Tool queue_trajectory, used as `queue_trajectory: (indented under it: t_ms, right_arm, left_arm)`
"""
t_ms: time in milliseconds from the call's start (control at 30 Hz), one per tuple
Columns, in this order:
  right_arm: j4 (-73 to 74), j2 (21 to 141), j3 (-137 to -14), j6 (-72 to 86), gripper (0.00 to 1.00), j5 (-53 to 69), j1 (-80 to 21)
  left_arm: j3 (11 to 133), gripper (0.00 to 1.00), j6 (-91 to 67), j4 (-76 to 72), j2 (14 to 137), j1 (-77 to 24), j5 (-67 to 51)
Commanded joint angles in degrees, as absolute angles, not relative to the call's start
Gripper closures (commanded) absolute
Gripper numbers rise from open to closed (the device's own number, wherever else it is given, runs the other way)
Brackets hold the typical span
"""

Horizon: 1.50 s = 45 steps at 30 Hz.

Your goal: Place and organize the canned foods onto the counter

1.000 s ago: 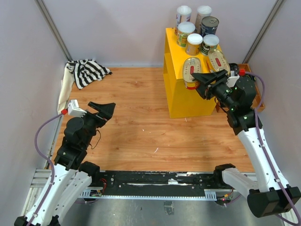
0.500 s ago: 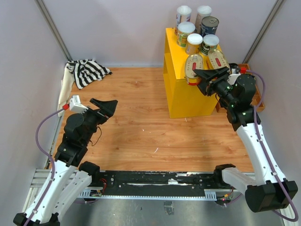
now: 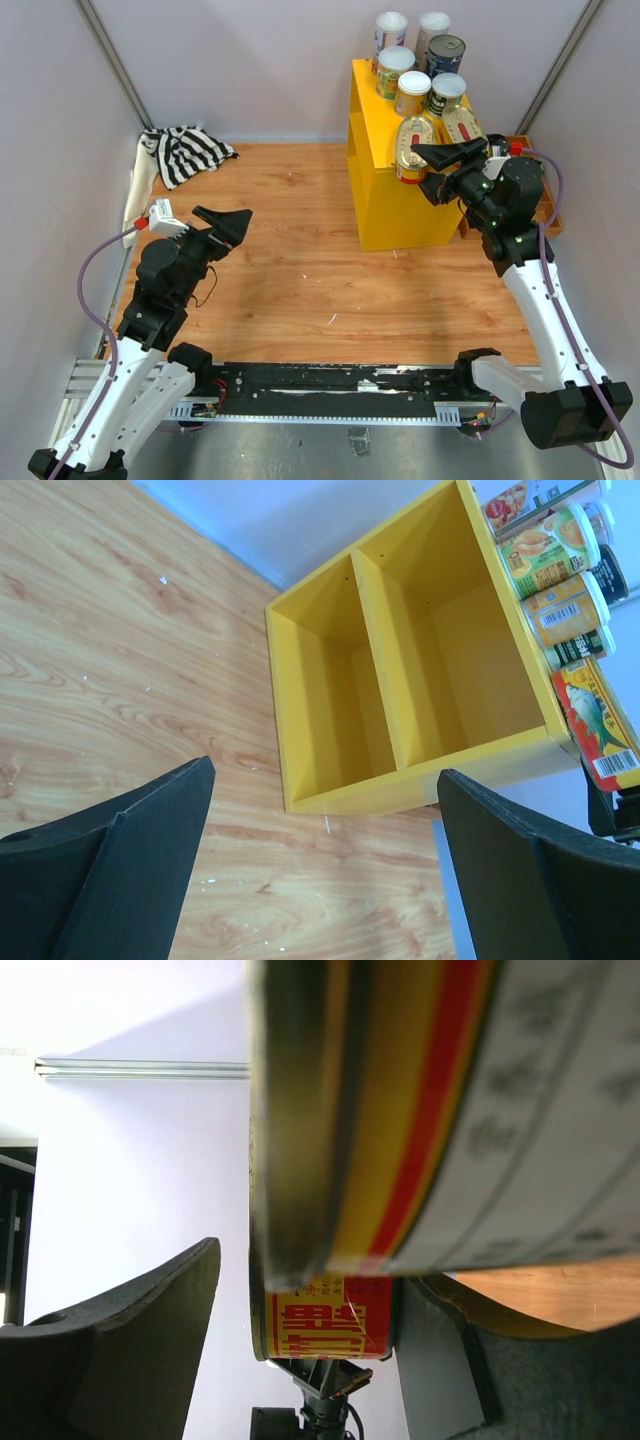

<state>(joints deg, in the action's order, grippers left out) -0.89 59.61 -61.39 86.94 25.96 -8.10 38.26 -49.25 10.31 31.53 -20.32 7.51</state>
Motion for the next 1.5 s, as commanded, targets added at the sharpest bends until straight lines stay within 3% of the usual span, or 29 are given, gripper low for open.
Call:
queue_trajectory:
  t_ms: [0,300,567,800,967,1100,1300,1467]
  right_arm:
    - [-1.16,58.94,-64.6,85.89,0.34,26.4,-6.92]
    - [0.44,57.72,-64.55,85.39,0.39,25.91,-6.94]
    - [-0.12,56.7,-62.57,86.37,0.65,25.07,-6.53]
    - [-3.61,58.68,-62.36,87.22,0.75,28.45,-5.89]
    - [-4.42,59.35,-63.34,87.22,0.77,30.55,-6.25]
    - [-3.53,59.6,-63.18,86.84,0.74,30.93,-6.35]
    - [-3.23,60.24,-62.87,87.13,0.47,31.26,-6.11]
    - [-3.42,60.57,-62.97,87.11,0.33,31.52,-5.51]
  left_arm:
    - [40.44,0.02,-48.4,7.91,31.56,-19.86,6.29]
    - [40.34,0.02,-48.39,8.35,30.81,-19.84,6.23]
    - [40.74,0.02,-48.12,8.62,31.16,-19.8,5.89]
    - [40.95,0.02,-47.49,9.34,30.77,-19.86,6.11]
    - [40.96,0.02,-47.49,9.59,30.8,-19.79,6.0]
    - [40.95,0.02,-47.5,9.28,31.41,-19.86,5.55]
    - [41.31,0.02,-47.2,8.84,31.98,-19.82,5.56]
    - [41.35,0.02,-47.24,7.79,32.53,-19.86,5.16]
